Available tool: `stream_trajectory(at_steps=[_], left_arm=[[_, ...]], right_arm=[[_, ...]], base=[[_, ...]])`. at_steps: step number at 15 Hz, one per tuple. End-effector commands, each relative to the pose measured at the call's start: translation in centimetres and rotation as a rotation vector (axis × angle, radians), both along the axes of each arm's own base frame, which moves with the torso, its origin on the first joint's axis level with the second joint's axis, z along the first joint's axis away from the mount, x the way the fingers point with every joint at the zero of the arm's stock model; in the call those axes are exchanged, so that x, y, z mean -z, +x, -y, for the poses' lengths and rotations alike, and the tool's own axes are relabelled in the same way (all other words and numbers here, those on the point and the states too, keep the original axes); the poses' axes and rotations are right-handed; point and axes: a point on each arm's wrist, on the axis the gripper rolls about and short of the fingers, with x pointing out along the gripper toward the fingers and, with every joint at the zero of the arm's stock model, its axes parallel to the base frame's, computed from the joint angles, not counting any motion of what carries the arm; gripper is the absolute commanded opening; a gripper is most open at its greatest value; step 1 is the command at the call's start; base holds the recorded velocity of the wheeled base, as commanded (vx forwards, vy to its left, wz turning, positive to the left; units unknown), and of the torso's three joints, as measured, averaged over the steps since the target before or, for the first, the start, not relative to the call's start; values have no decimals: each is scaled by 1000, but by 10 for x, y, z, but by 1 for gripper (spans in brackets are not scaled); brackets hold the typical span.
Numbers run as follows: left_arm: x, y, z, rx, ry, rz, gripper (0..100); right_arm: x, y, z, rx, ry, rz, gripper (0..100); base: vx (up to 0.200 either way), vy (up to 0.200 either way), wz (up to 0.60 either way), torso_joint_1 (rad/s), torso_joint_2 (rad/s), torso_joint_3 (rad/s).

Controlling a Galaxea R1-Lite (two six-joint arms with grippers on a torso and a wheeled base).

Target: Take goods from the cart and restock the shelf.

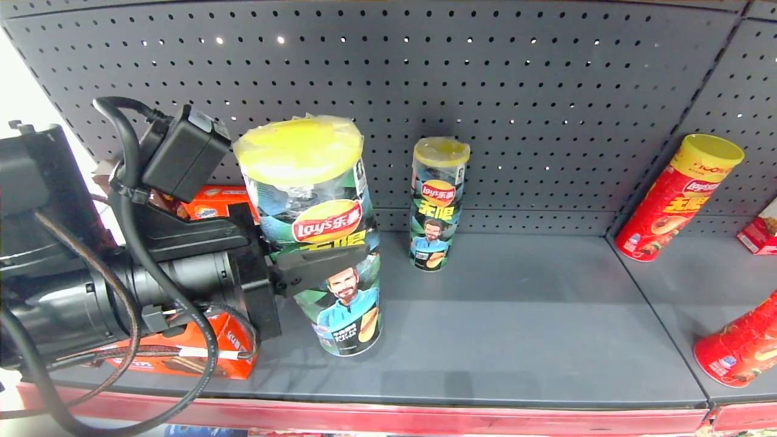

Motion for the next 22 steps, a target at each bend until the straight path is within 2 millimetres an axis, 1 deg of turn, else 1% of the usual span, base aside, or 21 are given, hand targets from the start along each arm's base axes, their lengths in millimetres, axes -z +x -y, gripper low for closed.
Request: stream_trajectory(at_steps=[1,2,3,4,5,6,8,11,12,13,15,16,17,18,20,21,22], left_arm=[[3,0,-1,-5,6,-10,0],[2,1,-1,-8,3,-9,0],[2,1,-2,-9,4,-10,0],[4,1,-2,-10,3,-19,0],[4,1,-2,-11,-5,-35,0],[4,2,-1,-11,-5,-34,0],[4,3,-1,-11,-5,-36,0],[4,3,0,-11,-5,-36,0],[5,6,1,-11,-3,-40,0],[5,6,2,-9,-2,-42,0],[5,7,2,-11,-2,-42,0],[5,7,2,-13,-2,-41,0],[4,7,0,-19,-5,-40,0],[3,8,-1,-25,-6,-36,0],[2,9,-1,-19,-9,-34,0],[3,10,-1,-17,-7,-35,0],[3,10,0,-14,-7,-38,0]], right_arm=[[-36,44,-8,-206,-90,-123,100],[-40,63,-15,-280,-139,-178,100],[-41,78,-22,-331,-176,-220,100],[-44,87,-27,-342,-191,-247,100],[-48,103,-37,-358,-195,-293,100],[-48,111,-43,-376,-177,-330,100],[-46,126,-60,-438,-134,-351,100],[-46,141,-81,-518,-152,-370,100],[-43,152,-88,-527,-157,-366,100],[-39,172,-96,-517,-156,-323,100],[-28,219,-109,-479,-126,-231,100],[-26,229,-113,-495,-120,-200,100],[-21,248,-116,-533,-113,-170,100],[-21,254,-118,-551,-114,-163,100],[-27,287,-119,-684,-147,-82,100],[-29,295,-119,-715,-162,-55,100],[-29,315,-119,-768,-183,-11,100]], base=[[0,0,0,0,0,0],[0,0,0,0,0,0],[0,0,0,0,0,0],[0,0,0,0,0,0],[0,0,0,0,0,0],[0,0,0,0,0,0],[0,0,0,0,0,0],[0,0,0,0,0,0],[0,0,0,0,0,0],[0,0,0,0,0,0],[0,0,0,0,0,0],[0,0,0,0,0,0],[0,0,0,0,0,0],[0,0,0,0,0,0],[0,0,0,0,0,0],[0,0,0,0,0,0],[0,0,0,0,0,0]])
